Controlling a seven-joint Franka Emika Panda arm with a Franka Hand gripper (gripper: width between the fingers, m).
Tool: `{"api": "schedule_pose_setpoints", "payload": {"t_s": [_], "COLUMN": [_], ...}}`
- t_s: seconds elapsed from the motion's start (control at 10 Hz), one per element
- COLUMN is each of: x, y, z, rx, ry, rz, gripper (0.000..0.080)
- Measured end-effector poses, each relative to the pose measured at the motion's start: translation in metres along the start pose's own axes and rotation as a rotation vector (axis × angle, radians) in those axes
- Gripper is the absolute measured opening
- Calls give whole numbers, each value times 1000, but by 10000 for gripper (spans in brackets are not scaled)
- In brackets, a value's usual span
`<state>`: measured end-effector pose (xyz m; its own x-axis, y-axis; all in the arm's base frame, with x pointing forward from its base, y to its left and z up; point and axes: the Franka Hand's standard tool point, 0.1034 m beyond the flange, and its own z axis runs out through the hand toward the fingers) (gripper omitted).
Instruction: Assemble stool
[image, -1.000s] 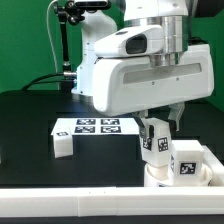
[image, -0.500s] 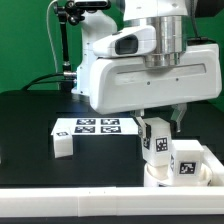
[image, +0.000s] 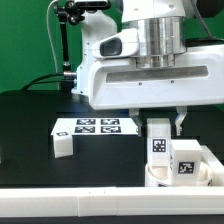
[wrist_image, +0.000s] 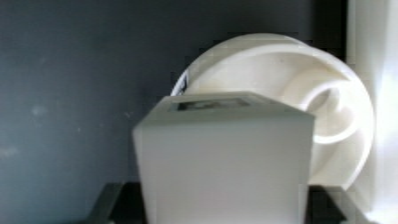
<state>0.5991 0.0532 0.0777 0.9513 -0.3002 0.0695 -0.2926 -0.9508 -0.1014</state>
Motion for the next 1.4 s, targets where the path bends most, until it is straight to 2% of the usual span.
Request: {"api": "schedule_pose_setpoints", "payload": {"t_s": [0.3, 0.5, 0.6, 1.4], "x": [-3, -6, -7, -8], "y": [-2, -5, -6, -6], "z": [1, 2, 2, 2], "rx": [22, 17, 8, 25], "ry": [-10, -14, -18, -36], "rz": [382, 594, 655, 1107], "gripper": [340, 340, 340, 340]}}
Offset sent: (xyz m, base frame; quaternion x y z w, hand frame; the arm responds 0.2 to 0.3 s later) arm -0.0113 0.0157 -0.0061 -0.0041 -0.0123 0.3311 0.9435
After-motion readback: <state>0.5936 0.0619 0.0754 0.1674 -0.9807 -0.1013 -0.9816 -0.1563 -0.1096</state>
